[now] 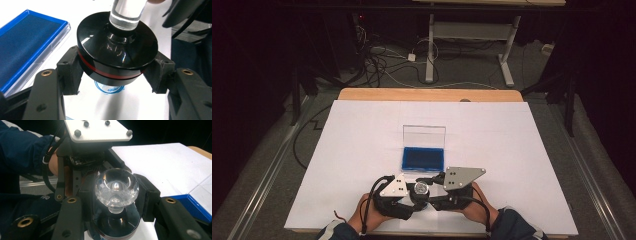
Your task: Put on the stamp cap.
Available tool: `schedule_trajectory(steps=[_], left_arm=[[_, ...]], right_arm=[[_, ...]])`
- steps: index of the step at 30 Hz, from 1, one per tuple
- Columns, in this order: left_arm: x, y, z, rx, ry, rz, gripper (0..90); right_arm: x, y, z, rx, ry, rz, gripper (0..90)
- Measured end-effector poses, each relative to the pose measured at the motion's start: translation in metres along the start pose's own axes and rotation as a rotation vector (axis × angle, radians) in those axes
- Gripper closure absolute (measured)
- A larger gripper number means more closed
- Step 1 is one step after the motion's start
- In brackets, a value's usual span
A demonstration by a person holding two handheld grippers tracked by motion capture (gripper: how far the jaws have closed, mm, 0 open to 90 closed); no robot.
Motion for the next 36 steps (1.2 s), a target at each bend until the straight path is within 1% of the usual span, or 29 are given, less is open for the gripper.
schedule_trajectory(steps=[1,2,3,4,5,6,7,8,10,11,12,13,14,16,19,21,24,26,28,29,30,33,34,36], left_arm=[[0.0003,0.0005,0.0004,-0.005,0.007,-0.007,36.2],[0.0004,0.0010,0.0010,0.002,0.004,0.008,36.1],[0.0018,0.0024,0.0007,-0.016,0.021,-0.002,36.0],[0.0023,0.0034,0.0009,-0.019,0.022,-0.004,35.9],[0.0020,0.0030,0.0014,0.001,0.009,0.015,35.9],[0.0026,0.0028,0.0006,-0.006,0.014,0.011,35.8],[0.0029,0.0027,0.0001,-0.009,0.017,0.007,35.9],[0.0031,0.0029,0.0004,-0.004,0.008,0.016,35.9],[0.0033,0.0059,0.0016,-0.035,0.000,0.026,35.8],[0.0029,0.0067,0.0023,-0.034,-0.009,0.026,35.9],[0.0031,0.0068,0.0022,-0.033,-0.012,0.025,35.8],[0.0028,0.0063,0.0012,-0.043,-0.011,0.027,35.7],[0.0023,0.0050,0.0000,-0.041,-0.010,0.025,35.7],[0.0025,0.0038,-0.0007,-0.042,-0.011,0.027,35.5],[0.0020,0.0038,-0.0003,-0.058,-0.015,0.049,34.9],[0.0025,0.0039,-0.0001,-0.061,-0.008,0.058,30.5],[0.0022,0.0036,-0.0003,-0.059,-0.016,0.070,30.3],[0.0035,0.0032,-0.0009,-0.057,-0.007,0.082,27.1],[0.0043,0.0040,-0.0017,-0.065,-0.002,0.091,25.4],[0.0044,0.0041,-0.0021,-0.066,0.004,0.103,23.7],[0.0045,0.0039,-0.0021,-0.064,0.005,0.117,19.4],[0.0034,0.0040,-0.0024,-0.061,-0.005,0.122,18.5],[0.0034,0.0040,-0.0023,-0.063,-0.003,0.129,18.5],[0.0034,0.0045,-0.0025,-0.069,-0.002,0.129,18.6]], right_arm=[[0.0001,0.0003,0.0005,-0.001,0.001,-0.002,57.4],[0.0001,0.0007,0.0006,-0.006,-0.001,-0.001,57.4],[0.0006,0.0005,0.0002,0.002,0.010,-0.003,57.4],[0.0000,0.0012,0.0003,-0.008,0.005,-0.010,57.4],[-0.0010,0.0019,0.0002,-0.014,-0.007,-0.005,57.4],[-0.0014,0.0013,-0.0004,-0.002,0.002,-0.004,57.4],[-0.0020,0.0012,-0.0012,-0.008,-0.010,-0.005,57.4],[-0.0028,0.0015,-0.0019,-0.011,-0.016,-0.002,57.3],[-0.0041,0.0028,-0.0004,-0.012,-0.008,-0.006,57.3],[-0.0045,0.0042,0.0016,-0.024,-0.012,-0.005,57.3],[-0.0038,0.0046,0.0030,-0.024,-0.009,-0.004,57.3],[-0.0028,0.0042,0.0033,-0.023,-0.007,-0.009,57.3],[-0.0026,0.0037,0.0029,-0.030,-0.014,-0.008,57.3],[-0.0027,0.0023,0.0018,-0.021,-0.019,-0.006,57.2],[-0.0029,0.0025,0.0023,-0.031,-0.023,-0.013,57.2],[-0.0036,0.0037,0.0028,-0.040,-0.032,-0.011,57.2],[-0.0033,0.0042,0.0033,-0.045,-0.029,-0.016,57.2],[-0.0033,0.0046,0.0037,-0.041,-0.025,-0.023,57.2],[-0.0035,0.0050,0.0037,-0.043,-0.027,-0.024,57.2],[-0.0036,0.0053,0.0040,-0.045,-0.028,-0.025,57.2],[-0.0034,0.0052,0.0042,-0.043,-0.027,-0.025,57.2],[-0.0031,0.0051,0.0047,-0.045,-0.026,-0.029,57.2],[-0.0037,0.0053,0.0046,-0.045,-0.029,-0.033,57.2],[-0.0047,0.0057,0.0043,-0.049,-0.036,-0.034,57.2]])
Point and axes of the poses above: each handheld gripper's, and its own axes: y roughly backward along the jaws, z roughly out of its top, x roughly to its left, the point moved 3 cm from there along -y, roughly forward along the jaws, and after that the axes turned 1 degree about x, right-handed, at the moved point
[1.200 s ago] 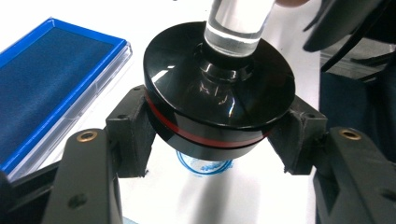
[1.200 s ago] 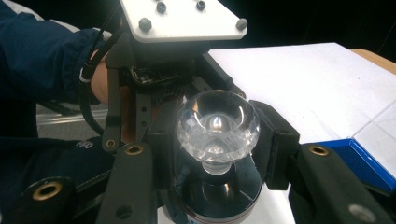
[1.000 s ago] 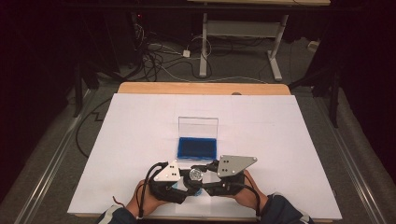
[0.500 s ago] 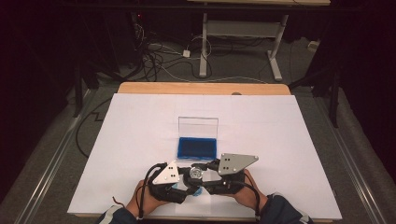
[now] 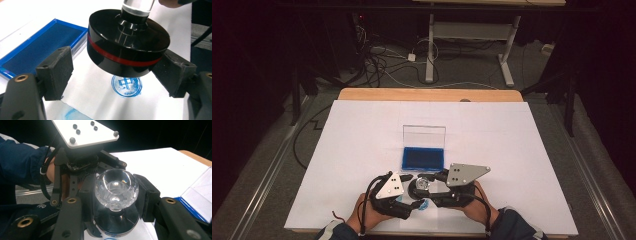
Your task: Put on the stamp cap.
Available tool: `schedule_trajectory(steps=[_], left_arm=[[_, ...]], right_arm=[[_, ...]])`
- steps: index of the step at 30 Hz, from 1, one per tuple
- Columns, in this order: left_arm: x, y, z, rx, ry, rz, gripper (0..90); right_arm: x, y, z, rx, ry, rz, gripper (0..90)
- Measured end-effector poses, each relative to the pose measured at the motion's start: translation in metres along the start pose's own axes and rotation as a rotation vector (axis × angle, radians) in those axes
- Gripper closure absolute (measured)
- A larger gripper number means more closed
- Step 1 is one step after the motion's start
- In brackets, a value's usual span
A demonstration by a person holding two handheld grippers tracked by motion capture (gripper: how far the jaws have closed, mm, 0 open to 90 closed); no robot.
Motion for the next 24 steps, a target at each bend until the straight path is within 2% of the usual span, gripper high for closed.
schedule_trajectory(steps=[3,6,8,10,12,14,18,19,20,21,22,24], left_arm=[[-0.0002,-0.0003,-0.0002,0.006,-0.009,0.018,18.6],[-0.0004,-0.0008,-0.0014,0.014,-0.016,0.019,18.6],[0.0007,-0.0018,-0.0026,0.014,-0.017,0.037,18.5],[0.0026,-0.0018,-0.0046,0.009,-0.010,0.019,18.4],[0.0031,-0.0008,-0.0050,0.003,-0.013,0.039,18.4],[0.0033,0.0025,-0.0041,-0.028,-0.008,0.041,18.4],[0.0014,0.0074,-0.0020,-0.064,-0.038,0.101,18.5],[0.0006,0.0075,-0.0015,-0.061,-0.050,0.127,18.5],[-0.0001,0.0073,-0.0014,-0.061,-0.054,0.133,18.5],[-0.0007,0.0068,-0.0016,-0.056,-0.056,0.117,18.7],[-0.0016,0.0055,-0.0014,-0.046,-0.062,0.125,19.8],[-0.0019,0.0057,-0.0012,-0.054,-0.056,0.122,19.8]], right_arm=[[-0.0003,0.0003,-0.0001,0.000,-0.004,-0.005,57.2],[-0.0008,0.0001,-0.0004,-0.004,-0.008,-0.011,57.2],[-0.0004,-0.0004,-0.0005,-0.003,-0.002,-0.019,57.2],[0.0008,-0.0013,-0.0008,-0.007,-0.003,-0.022,57.2],[0.0009,-0.0023,-0.0010,-0.004,-0.003,-0.028,57.2],[-0.0003,-0.0015,-0.0006,-0.015,-0.010,-0.041,57.2],[-0.0024,0.0009,-0.0005,-0.028,-0.024,-0.071,57.2],[-0.0030,0.0009,-0.0008,-0.031,-0.026,-0.072,57.2],[-0.0028,0.0009,-0.0009,-0.029,-0.023,-0.084,57.2],[-0.0028,0.0010,-0.0010,-0.036,-0.027,-0.092,57.2],[-0.0033,0.0013,-0.0011,-0.047,-0.044,-0.095,57.2],[-0.0038,0.0010,-0.0018,-0.038,-0.038,-0.115,57.2]])
Point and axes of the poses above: each handheld gripper's, and its own axes: y roughly backward along the jaws, z roughly out of its top, x roughly to its left, the point moved 3 cm from there along -y, roughly forward along the jaws, and after that the axes turned 1 degree about x, right-handed, at the moved point
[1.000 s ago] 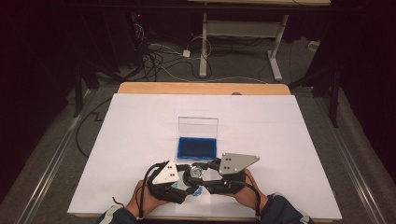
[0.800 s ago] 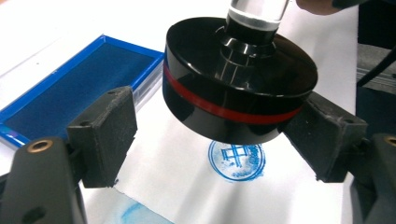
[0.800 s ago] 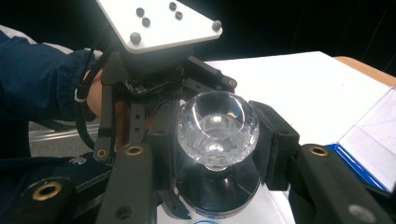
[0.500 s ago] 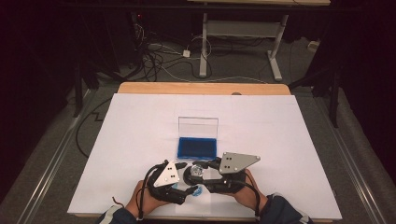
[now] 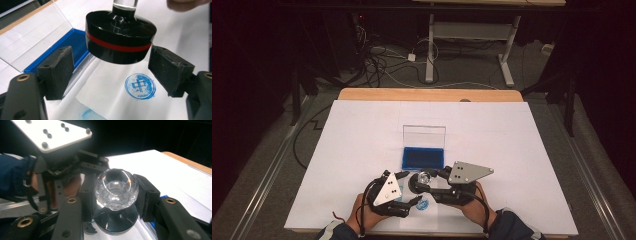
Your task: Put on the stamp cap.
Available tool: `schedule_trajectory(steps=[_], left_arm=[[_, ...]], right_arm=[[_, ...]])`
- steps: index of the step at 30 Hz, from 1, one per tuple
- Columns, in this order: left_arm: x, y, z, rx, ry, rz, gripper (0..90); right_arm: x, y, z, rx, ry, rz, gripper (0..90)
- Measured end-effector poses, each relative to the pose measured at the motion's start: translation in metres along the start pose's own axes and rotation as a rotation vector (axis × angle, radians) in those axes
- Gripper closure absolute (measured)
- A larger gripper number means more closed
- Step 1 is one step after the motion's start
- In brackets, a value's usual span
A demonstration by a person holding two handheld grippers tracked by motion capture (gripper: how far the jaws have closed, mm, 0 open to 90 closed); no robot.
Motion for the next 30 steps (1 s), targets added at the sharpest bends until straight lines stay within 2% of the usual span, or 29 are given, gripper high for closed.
schedule_trajectory(steps=[2,12,21,23,26,30], left_arm=[[0.000,0.000,0.000,0.006,-0.006,0.014,20.0],[0.002,0.004,-0.001,0.006,0.001,0.021,21.5],[0.001,0.005,-0.001,0.008,-0.009,0.011,23.3],[-0.002,0.007,-0.001,-0.006,-0.022,-0.024,19.9],[-0.006,0.007,0.000,0.004,-0.050,-0.016,20.1],[-0.003,0.008,-0.002,0.007,-0.031,-0.012,20.0]], right_arm=[[-0.001,0.000,0.000,0.000,-0.007,-0.013,57.2],[-0.004,0.000,-0.003,0.020,-0.026,-0.047,57.2],[-0.006,-0.001,-0.004,0.035,-0.038,-0.068,57.2],[-0.007,-0.002,-0.005,0.047,-0.034,-0.105,57.2],[-0.014,0.001,-0.007,0.048,-0.058,-0.116,57.2],[-0.015,0.004,-0.004,0.052,-0.037,-0.123,57.1]])
Point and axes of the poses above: each handheld gripper's, and its own axes: y roughly backward along the jaws, z roughly out of its top, x roughly to its left, the point moved 3 cm from there along -y, roughly forward along the jaws, and after that the axes turned 1 degree about x, right-handed, at the moved point
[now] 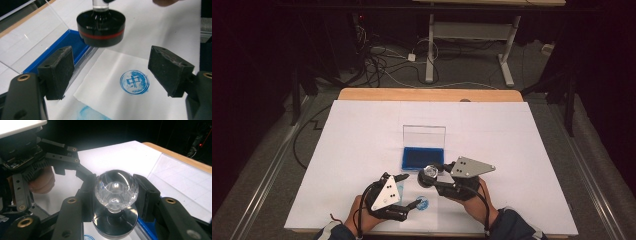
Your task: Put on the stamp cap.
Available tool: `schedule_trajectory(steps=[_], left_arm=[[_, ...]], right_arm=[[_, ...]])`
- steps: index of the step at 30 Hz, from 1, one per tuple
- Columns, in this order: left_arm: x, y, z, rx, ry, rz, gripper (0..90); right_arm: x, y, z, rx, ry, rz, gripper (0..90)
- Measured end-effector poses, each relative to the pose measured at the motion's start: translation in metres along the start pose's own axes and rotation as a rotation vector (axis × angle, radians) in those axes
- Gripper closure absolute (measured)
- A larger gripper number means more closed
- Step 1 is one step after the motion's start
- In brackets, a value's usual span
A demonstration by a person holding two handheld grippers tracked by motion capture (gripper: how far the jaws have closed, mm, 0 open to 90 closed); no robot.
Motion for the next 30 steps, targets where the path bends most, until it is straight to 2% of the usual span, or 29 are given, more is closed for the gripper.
schedule_trajectory(steps=[18,30], left_arm=[[0.015,0.018,-0.017,0.030,0.040,0.043,19.9],[0.025,0.032,-0.028,0.047,0.065,0.094,19.5]], right_arm=[[-0.015,0.012,0.000,0.013,0.008,-0.048,57.1],[-0.022,0.021,0.003,0.020,0.014,-0.056,57.1]])
Point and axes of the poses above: each handheld gripper's, and its own axes: y roughly backward along the jaws, z roughly out of its top, x roughly to its left, the point moved 3 cm from there along -y, roughly forward along the jaws, and after that the axes turned 1 degree about x, right-handed, at the moved point
